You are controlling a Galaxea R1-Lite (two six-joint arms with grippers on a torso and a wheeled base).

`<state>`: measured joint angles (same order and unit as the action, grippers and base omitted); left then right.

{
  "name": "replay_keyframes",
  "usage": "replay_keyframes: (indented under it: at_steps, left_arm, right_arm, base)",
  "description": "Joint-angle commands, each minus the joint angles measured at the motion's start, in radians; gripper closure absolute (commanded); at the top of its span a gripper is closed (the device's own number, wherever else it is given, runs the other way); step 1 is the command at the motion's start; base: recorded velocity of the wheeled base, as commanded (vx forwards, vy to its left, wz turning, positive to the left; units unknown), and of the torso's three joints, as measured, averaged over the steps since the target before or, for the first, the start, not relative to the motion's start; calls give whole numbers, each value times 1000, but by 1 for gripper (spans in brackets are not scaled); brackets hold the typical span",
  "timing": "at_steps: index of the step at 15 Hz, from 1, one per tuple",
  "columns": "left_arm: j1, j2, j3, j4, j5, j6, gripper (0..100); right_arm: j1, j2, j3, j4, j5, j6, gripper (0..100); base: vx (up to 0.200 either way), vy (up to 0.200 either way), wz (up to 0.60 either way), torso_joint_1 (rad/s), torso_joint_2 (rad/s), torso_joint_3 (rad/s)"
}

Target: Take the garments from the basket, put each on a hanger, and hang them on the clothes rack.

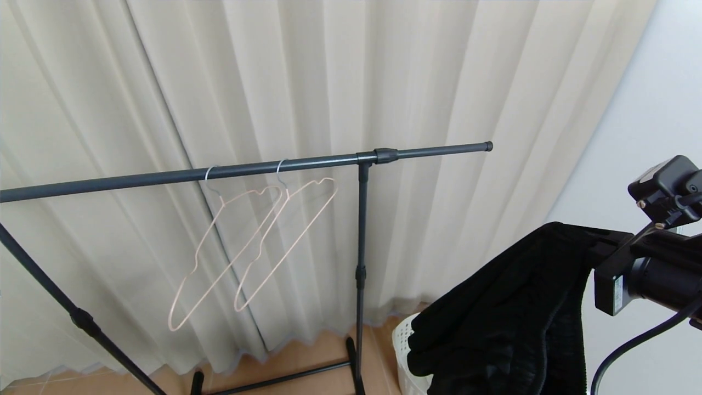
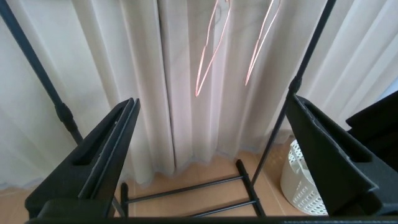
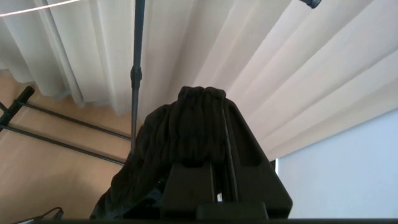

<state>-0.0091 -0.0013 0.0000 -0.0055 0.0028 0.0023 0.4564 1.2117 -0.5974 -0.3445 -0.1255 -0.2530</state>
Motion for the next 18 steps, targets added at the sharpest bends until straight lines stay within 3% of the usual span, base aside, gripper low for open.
replay_keyframes:
  at_steps: [1,5,11,18]
  left_arm:
    - [0,1,0,-1,0,1,0]
    - [0,1,0,-1,-1,-1,0]
    - [0,1,0,-1,-1,-1,0]
    - [0,1,0,-1,-1,-1,0]
  right_arm:
    - [1,-1,1,-1,0,0,100]
    - [1,-3,2,-1,0,0,100]
    - [1,-11,5,-1,1,0,100]
    - [1,-12,8,-1,1,-2,100]
  base:
    - [0,0,600,2,2,2]
    - [0,0,600,4,4,2]
    - [-200,0,0,0,4,-1]
    - [0,200,0,-1,3,6]
